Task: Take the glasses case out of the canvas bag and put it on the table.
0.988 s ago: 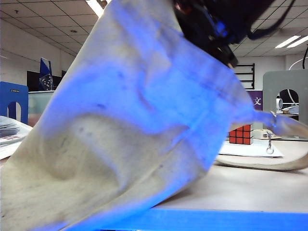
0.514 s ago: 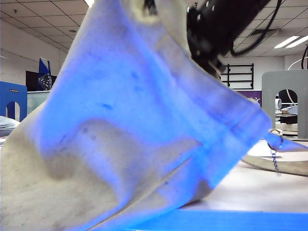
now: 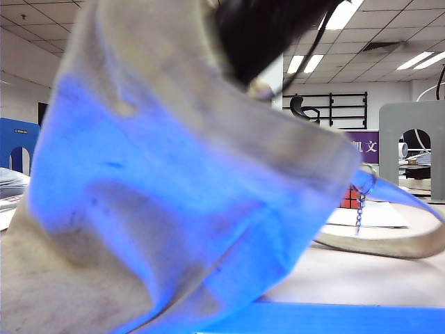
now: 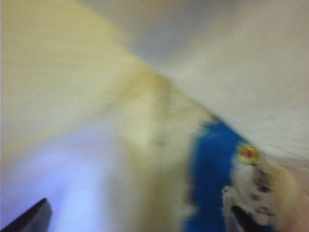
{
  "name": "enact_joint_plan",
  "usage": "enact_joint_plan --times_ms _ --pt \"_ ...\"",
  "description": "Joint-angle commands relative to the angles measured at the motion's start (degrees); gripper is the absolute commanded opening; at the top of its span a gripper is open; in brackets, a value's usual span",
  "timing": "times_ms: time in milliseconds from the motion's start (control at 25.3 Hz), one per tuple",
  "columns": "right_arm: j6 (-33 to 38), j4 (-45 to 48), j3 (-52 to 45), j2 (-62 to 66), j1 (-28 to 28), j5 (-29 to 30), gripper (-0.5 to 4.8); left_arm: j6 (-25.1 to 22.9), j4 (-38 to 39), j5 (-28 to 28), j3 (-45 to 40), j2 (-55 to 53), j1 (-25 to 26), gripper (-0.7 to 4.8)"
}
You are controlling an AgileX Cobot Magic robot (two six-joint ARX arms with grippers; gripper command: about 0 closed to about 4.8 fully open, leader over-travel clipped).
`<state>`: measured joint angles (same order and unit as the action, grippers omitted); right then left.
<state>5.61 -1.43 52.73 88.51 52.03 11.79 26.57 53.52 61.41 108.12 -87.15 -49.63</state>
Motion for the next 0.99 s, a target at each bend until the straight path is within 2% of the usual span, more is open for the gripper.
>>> enact_joint_plan --times_ms 40,79,158,316,435,553,593,632,672,711,790,830,870,949,988 --pt "-3.7 -3.8 0.1 4.0 -0.1 -5.5 4.73 -0.2 0.1 0.3 0.3 0.3 -0.2 -0.01" --pt "-7.5 -5.0 0.1 5.5 -0.3 -7.2 4.74 -0.2 0.4 0.3 0.3 0.3 -0.2 -0.01" --pt "-9.3 -4.3 0.2 6.7 -1.4 -7.9 4.79 -0.5 0.5 0.3 0.3 0.3 -0.2 -0.01" --pt "-9.2 0.4 1.0 10.8 -3.1 -2.4 4.79 -1.2 1.9 0.5 0.3 0.3 -0.2 -0.01" --pt "-8.6 -4.3 5.2 19.4 -2.7 -0.5 4.79 -1.5 2.2 0.5 0.3 0.3 -0.2 -0.01" --pt "-8.6 -8.2 8.0 24.9 -2.7 -2.4 4.76 -1.7 2.2 0.4 0.3 0.4 -0.2 -0.01" --pt "-8.6 -8.7 8.0 25.1 -2.8 -3.3 2.94 -2.3 2.3 0.4 0.3 0.4 -0.2 -0.01" --pt "-8.6 -9.0 8.0 25.0 -2.8 -4.4 2.30 -2.8 2.3 0.3 0.3 0.4 -0.2 -0.01" --pt "-8.6 -9.7 8.3 25.0 -2.8 -5.5 2.29 -3.7 2.3 0.2 0.3 0.3 -0.1 -0.01" --pt "-8.7 -11.8 8.8 24.9 -3.0 -8.7 2.29 -5.8 2.5 -3.0 0.3 0.4 0.6 -0.01" --pt "-8.7 -14.9 9.4 23.5 -3.8 -10.0 2.29 -9.3 3.9 -7.8 0.3 0.4 4.1 -0.01" --pt "-8.8 -16.9 9.4 20.7 -5.0 -10.6 2.29 -13.0 6.1 -14.0 0.3 0.3 10.3 -0.01" --pt "-8.8 -18.1 9.4 17.2 -6.2 -10.6 2.29 -14.9 6.9 -19.0 0.3 0.3 15.8 -0.01" --pt "-8.8 -19.0 9.4 10.7 -7.9 -10.6 2.29 -16.8 6.0 -27.9 0.2 -0.4 24.9 -0.01" --pt "-8.9 -20.5 9.4 5.4 -9.1 -10.2 2.29 -16.9 4.4 -35.0 0.2 -1.9 31.0 -0.01"
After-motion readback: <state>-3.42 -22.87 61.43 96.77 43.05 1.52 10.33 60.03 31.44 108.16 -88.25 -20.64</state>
